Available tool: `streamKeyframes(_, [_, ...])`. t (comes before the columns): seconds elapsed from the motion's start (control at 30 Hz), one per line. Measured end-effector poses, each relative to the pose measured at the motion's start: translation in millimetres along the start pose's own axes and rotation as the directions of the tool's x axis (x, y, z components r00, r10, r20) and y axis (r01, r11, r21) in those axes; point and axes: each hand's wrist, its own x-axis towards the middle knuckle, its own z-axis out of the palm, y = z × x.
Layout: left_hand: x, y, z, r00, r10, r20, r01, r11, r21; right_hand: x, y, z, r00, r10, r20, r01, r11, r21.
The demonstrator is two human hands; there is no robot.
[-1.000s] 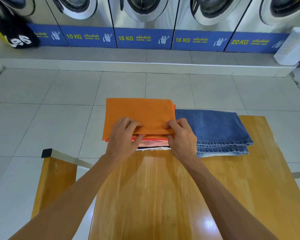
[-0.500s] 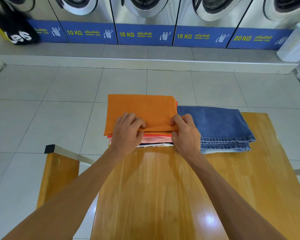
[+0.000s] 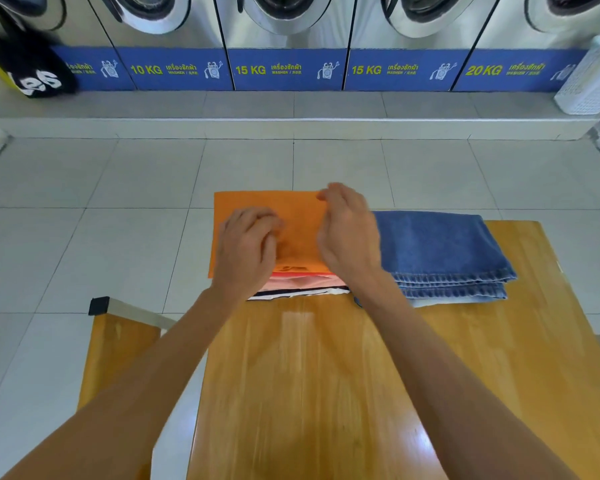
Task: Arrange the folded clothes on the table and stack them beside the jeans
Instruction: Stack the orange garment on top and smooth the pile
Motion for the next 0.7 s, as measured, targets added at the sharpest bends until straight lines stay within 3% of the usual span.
streamKeyframes(0.1, [22.3, 7.1, 30.3, 0.969, -0.211, 0.127, 0.194, 0.972, 0.129, 13.6, -6.5, 43.0, 0.976, -0.042, 0.213, 0.08, 0.982, -0.171])
streamKeyframes(0.17, [19.5, -8.4, 46.1, 0.912, -0.323, 0.252, 0.249, 0.925, 0.286, 9.0, 8.3, 60.4, 0.948, 0.022, 0.317, 0.063, 0.965, -0.256])
streamKeyframes(0.27, [3.9, -40.5, 47.6, 0.89, -0.339, 0.304, 0.226, 0.908, 0.352, -2.6, 31.2, 65.6, 0.949, 0.121, 0.29, -0.045, 0.966, -0.255])
streamKeyframes(0.37, [0.3, -63.2, 41.3, 0.857, -0.408, 0.314, 0.322, 0.901, 0.292, -2.5, 32.3, 65.5, 0.94, 0.184, 0.287, -0.11, 0.96, -0.257])
streamKeyframes(0.53, [-8.6, -72.6, 49.7, 0.876, -0.391, 0.282, 0.33, 0.913, 0.24, -8.6, 33.3, 76.2, 0.946, 0.197, 0.256, -0.128, 0.956, -0.262])
streamKeyframes(0.7, [2.4, -66.0, 45.0, 0.817, -0.452, 0.357, 0.338, 0.878, 0.337, 5.5, 34.1, 70.4, 0.9, 0.189, 0.393, -0.118, 0.973, -0.197])
